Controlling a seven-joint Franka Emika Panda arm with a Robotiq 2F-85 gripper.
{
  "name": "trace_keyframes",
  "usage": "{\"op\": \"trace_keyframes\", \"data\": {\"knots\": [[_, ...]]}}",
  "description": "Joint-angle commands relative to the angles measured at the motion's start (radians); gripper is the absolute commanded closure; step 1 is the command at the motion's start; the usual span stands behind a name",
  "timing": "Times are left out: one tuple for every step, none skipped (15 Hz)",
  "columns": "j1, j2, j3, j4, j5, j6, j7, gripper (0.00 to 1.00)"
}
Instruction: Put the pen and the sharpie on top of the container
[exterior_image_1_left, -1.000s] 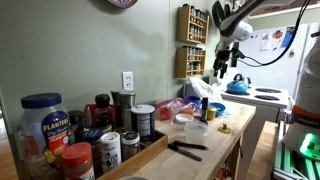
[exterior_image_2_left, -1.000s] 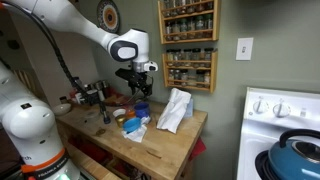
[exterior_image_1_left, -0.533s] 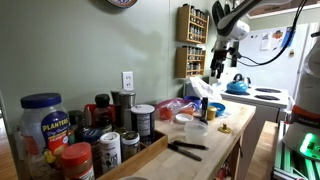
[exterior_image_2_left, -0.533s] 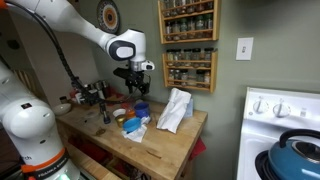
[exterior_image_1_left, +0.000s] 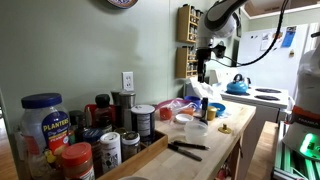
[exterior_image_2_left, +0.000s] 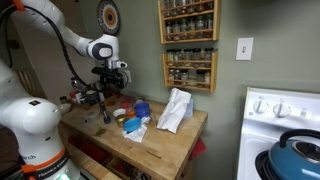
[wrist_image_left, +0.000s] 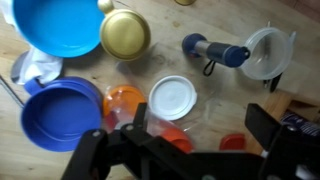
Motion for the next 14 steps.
{"op": "trace_keyframes", "data": {"knots": [[0.087,0.057,0.075,0.008,0.052,0.002,-0.02,0.0],[0.102,0.07,0.091,0.011,0.053,0.012,-0.037,0.0],[0.073,0.034,0.078,0.003,0.029,-0.001,-0.002,0.0],[0.089,0.046,0.095,0.007,0.032,-0.002,-0.002,0.0],[0.097,0.055,0.103,0.009,0.032,-0.001,-0.003,0.0],[0.099,0.061,0.105,0.012,0.033,-0.001,-0.004,0.0],[0.098,0.064,0.103,0.014,0.033,-0.001,-0.008,0.0],[0.097,0.066,0.102,0.016,0.033,-0.001,-0.011,0.0],[0.115,0.08,0.115,0.026,0.039,0.015,-0.037,0.0],[0.13,0.091,0.133,0.031,0.031,0.031,-0.047,0.0],[0.148,0.102,0.159,0.033,0.015,0.056,-0.061,0.0],[0.163,0.111,0.184,0.032,0.001,0.086,-0.061,0.0],[0.178,0.12,0.205,0.033,-0.005,0.11,-0.067,0.0],[0.193,0.132,0.231,0.031,-0.022,0.143,-0.069,0.0]]}}
